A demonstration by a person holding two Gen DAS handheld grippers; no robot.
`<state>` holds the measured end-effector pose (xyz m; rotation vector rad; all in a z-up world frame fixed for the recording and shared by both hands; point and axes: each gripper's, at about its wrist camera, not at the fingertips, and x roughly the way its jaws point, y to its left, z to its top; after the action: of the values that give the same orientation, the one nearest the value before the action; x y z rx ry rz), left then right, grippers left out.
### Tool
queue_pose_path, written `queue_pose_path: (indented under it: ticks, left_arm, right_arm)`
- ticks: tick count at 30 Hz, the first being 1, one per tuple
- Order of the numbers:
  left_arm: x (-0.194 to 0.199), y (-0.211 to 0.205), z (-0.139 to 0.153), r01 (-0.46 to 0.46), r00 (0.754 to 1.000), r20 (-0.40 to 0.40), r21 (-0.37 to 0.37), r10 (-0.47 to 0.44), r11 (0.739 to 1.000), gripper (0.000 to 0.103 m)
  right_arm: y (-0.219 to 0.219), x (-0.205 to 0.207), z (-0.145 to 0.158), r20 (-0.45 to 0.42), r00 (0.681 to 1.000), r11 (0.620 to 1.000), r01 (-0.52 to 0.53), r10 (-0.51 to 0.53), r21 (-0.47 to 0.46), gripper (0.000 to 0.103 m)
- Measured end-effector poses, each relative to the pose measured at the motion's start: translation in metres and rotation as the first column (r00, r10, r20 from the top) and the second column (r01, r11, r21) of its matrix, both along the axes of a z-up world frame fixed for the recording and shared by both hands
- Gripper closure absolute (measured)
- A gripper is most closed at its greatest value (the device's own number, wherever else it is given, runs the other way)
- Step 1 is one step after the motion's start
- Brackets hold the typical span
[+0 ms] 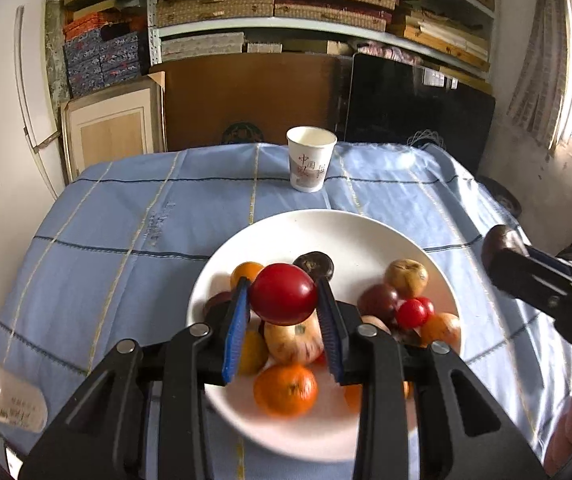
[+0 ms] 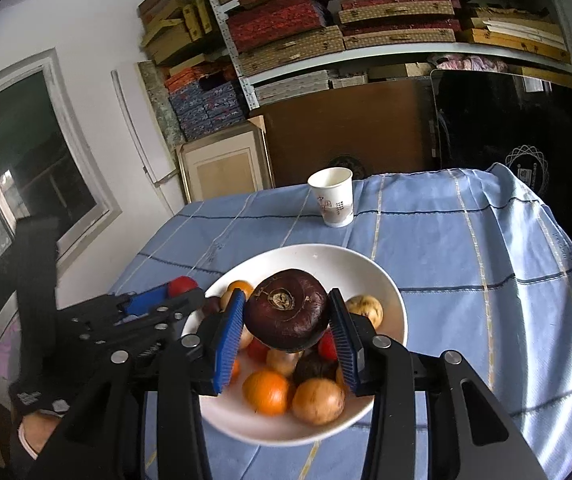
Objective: Organize fruits
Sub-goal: 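Carry both fruits over the white plate and open both grippers to release them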
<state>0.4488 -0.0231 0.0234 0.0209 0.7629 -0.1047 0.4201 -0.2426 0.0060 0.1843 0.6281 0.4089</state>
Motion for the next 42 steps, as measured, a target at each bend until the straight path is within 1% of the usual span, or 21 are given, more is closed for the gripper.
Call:
queue_pose_path:
  ticks: [3,4,5,6,7,8,10,12,13,15,17,19,23,27,33,38,42]
  left_arm:
    - [0.016,-0.006,-0.011,0.003,1.000,-0.020,0.022,-0.003,1.000,0.070]
    - [0.021,-0.008,-0.014,0.002,1.000,-0.025,0.031,-0.002,1.000,0.066]
    - [0.024,-0.009,-0.016,0.001,1.000,-0.031,0.037,0.000,0.999,0.047]
    - [0.025,-0.008,-0.016,-0.007,1.000,-0.024,0.040,0.008,0.999,0.036]
    - [0.023,-0.007,-0.014,-0.029,1.000,0.000,0.045,0.029,0.999,0.026]
    - [0.020,-0.004,-0.011,-0.042,0.999,0.020,0.051,0.041,0.998,0.024]
    - [0.013,0.000,-0.005,-0.046,0.999,0.030,0.059,0.044,0.997,0.024]
    - [0.004,0.007,0.001,-0.058,0.998,0.039,0.057,0.056,0.997,0.020]
    - [0.000,0.010,0.005,-0.062,0.997,0.044,0.053,0.059,0.997,0.017]
    - [-0.009,0.016,0.011,-0.052,0.997,0.054,0.028,0.050,0.998,0.016]
    - [-0.013,0.022,0.015,-0.012,0.999,0.049,-0.026,0.013,1.000,0.016]
    - [-0.016,0.026,0.019,0.016,0.999,0.046,-0.057,-0.014,0.998,0.016]
    - [-0.021,0.038,0.028,0.055,0.998,0.048,-0.147,-0.048,0.988,0.016]
    - [-0.023,0.048,0.033,0.066,0.997,0.043,-0.213,-0.058,0.975,0.016]
    - [-0.025,0.051,0.036,0.042,0.998,0.054,-0.212,-0.031,0.976,0.016]
    - [-0.028,0.043,0.038,0.034,0.997,0.080,-0.144,-0.023,0.989,0.016]
    - [-0.032,0.041,0.041,0.030,0.995,0.094,-0.125,-0.018,0.992,0.017]
  right_arm:
    - [-0.001,0.006,-0.003,-0.004,1.000,1.000,0.000,0.000,0.000,0.060]
    - [-0.001,0.007,-0.004,-0.004,1.000,1.000,0.001,-0.001,0.000,0.060]
    - [-0.001,0.008,-0.005,-0.004,1.000,1.000,0.002,-0.002,-0.002,0.060]
    - [-0.001,0.008,-0.005,-0.004,1.000,1.000,0.004,-0.004,-0.004,0.060]
    - [-0.002,0.008,-0.006,-0.005,1.000,1.000,0.006,-0.006,-0.005,0.060]
    - [-0.002,0.009,-0.007,-0.007,1.000,1.000,0.007,-0.007,-0.006,0.060]
    - [-0.001,0.010,-0.010,-0.012,1.000,1.000,0.007,-0.007,-0.008,0.060]
    - [0.001,0.012,-0.013,-0.021,1.000,1.000,0.005,-0.005,-0.013,0.060]
    - [0.002,0.013,-0.015,-0.026,1.000,1.000,0.004,-0.004,-0.015,0.060]
    - [0.005,0.016,-0.017,-0.034,0.999,1.000,0.001,-0.001,-0.013,0.060]
    - [0.008,0.017,-0.017,-0.034,0.999,1.000,-0.001,0.001,-0.011,0.060]
    - [0.011,0.019,-0.017,-0.034,0.999,1.000,-0.007,0.007,-0.011,0.060]
    - [0.020,0.024,-0.022,-0.048,0.999,0.999,-0.024,0.023,-0.022,0.060]
    - [0.029,0.031,-0.032,-0.071,0.997,0.999,-0.039,0.036,-0.032,0.060]
    - [0.038,0.041,-0.042,-0.095,0.995,0.998,-0.045,0.041,-0.041,0.061]
    - [0.041,0.044,-0.048,-0.107,0.993,0.997,-0.049,0.043,-0.054,0.060]
    - [0.042,0.042,-0.049,-0.113,0.992,0.995,-0.063,0.055,-0.074,0.056]
